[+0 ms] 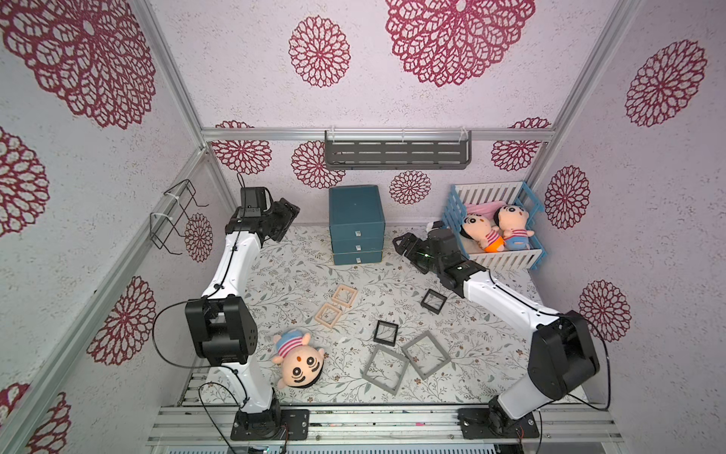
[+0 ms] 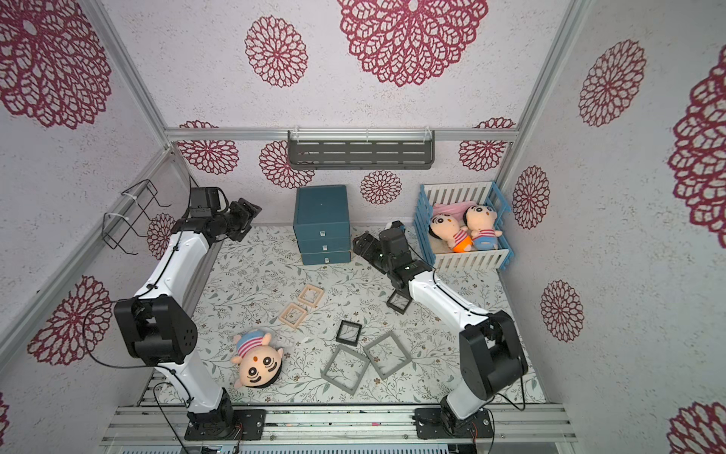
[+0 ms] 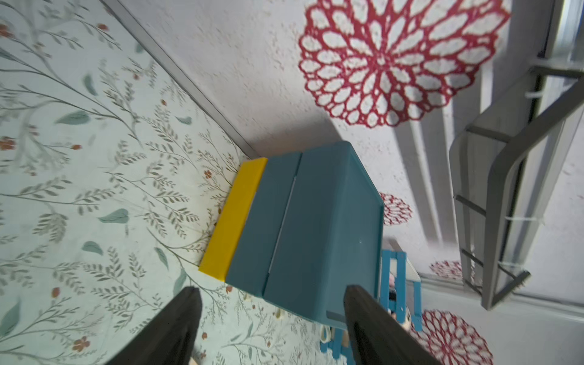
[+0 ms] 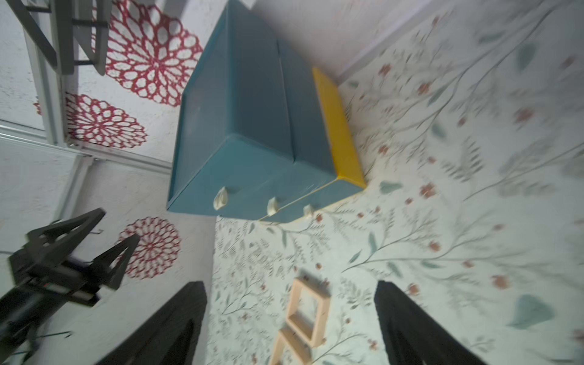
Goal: Place the brooch boxes into the drawer by color
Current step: Open the drawer in the storage box.
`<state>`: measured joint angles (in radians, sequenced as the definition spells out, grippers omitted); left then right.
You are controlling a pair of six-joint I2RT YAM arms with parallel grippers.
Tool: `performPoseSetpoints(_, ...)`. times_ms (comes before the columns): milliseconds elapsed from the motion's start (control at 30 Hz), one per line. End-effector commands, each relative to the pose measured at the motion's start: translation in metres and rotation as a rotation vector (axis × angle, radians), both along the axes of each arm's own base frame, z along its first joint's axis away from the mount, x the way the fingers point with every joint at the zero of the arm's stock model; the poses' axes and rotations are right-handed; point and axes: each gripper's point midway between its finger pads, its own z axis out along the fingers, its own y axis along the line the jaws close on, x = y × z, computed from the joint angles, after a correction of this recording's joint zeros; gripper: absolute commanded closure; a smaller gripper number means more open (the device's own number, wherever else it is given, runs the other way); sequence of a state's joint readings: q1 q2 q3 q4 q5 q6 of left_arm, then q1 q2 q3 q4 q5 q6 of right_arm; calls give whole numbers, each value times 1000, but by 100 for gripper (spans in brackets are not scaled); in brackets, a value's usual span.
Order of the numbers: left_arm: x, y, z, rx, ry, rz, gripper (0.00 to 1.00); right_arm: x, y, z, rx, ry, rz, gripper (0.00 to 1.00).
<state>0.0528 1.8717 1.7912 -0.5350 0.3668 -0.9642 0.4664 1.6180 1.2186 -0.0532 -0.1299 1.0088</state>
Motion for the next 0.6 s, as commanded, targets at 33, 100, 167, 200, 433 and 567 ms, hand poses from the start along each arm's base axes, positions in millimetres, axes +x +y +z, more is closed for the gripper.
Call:
performPoseSetpoints(33, 21, -42, 8, -122, -37, -170, 33, 1, 55, 46, 353, -44, 117, 20)
performPoseSetpoints(100, 31, -48, 0, -135, -31, -195, 37, 3, 70, 42, 418, -27, 128, 24)
performPoseSetpoints(167, 39, -54, -4, -143, -31, -215, 37, 6, 77, 36, 473, -5, 123, 27)
performPoseSetpoints(200, 42, -57, -7, -148, -31, -227, 38, 7, 81, 34, 508, 8, 120, 28)
performPoseSetpoints(433, 57, -79, -19, -148, -35, -299, 40, 20, 86, 23, 617, 46, 63, 34)
performPoseSetpoints(567, 59, -90, -27, -136, -19, -333, 41, 26, 87, 16, 657, 59, 41, 36)
